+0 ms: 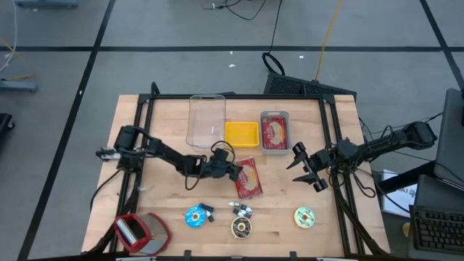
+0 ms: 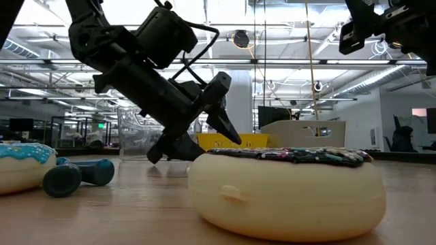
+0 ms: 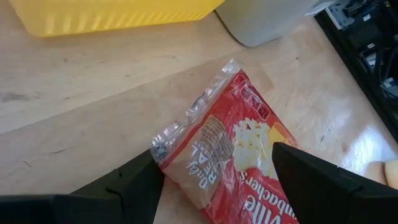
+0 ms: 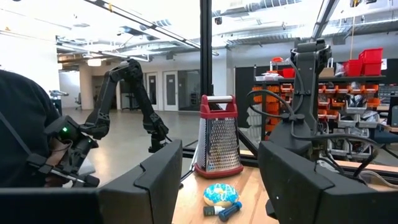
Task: Pick & Place Food Item
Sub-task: Put the red popcorn bag into the gray bin
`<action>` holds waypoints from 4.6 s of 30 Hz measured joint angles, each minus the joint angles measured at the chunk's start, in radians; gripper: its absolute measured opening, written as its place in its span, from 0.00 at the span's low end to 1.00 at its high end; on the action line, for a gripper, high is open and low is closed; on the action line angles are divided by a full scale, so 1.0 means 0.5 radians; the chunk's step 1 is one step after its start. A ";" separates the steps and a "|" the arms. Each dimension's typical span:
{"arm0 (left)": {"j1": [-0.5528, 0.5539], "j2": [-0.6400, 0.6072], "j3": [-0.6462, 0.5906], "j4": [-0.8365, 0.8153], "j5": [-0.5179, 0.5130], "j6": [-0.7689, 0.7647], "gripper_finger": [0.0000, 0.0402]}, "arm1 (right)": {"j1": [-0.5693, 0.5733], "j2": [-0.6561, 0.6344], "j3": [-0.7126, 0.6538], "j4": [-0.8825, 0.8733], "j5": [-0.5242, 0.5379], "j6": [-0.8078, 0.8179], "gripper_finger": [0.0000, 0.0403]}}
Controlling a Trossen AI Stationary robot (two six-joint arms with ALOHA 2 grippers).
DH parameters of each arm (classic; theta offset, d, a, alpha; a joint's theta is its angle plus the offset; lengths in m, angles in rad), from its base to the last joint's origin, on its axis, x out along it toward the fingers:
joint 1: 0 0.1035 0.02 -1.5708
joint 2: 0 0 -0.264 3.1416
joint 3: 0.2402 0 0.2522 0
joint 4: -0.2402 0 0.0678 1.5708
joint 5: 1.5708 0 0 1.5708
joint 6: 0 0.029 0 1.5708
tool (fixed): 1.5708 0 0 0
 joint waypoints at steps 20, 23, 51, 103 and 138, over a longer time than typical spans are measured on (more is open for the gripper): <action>0.055 -0.004 0.000 0.369 0.528 0.399 0.04 | 0.000 0.000 0.000 -0.024 0.000 0.001 0.49; 0.056 -0.055 0.000 0.452 0.603 0.495 0.02 | 0.000 0.000 0.000 -0.024 0.000 0.000 0.49; -0.321 -0.982 0.000 0.091 0.168 1.978 0.00 | 0.001 0.400 0.166 0.077 0.526 0.001 0.49; -0.301 -1.093 0.002 -0.009 0.037 1.822 0.46 | 0.000 1.276 0.700 0.251 0.352 -0.051 0.00; -0.390 -2.650 -1.020 -0.573 0.047 1.932 0.71 | 0.013 0.473 0.178 0.236 0.475 -0.082 0.00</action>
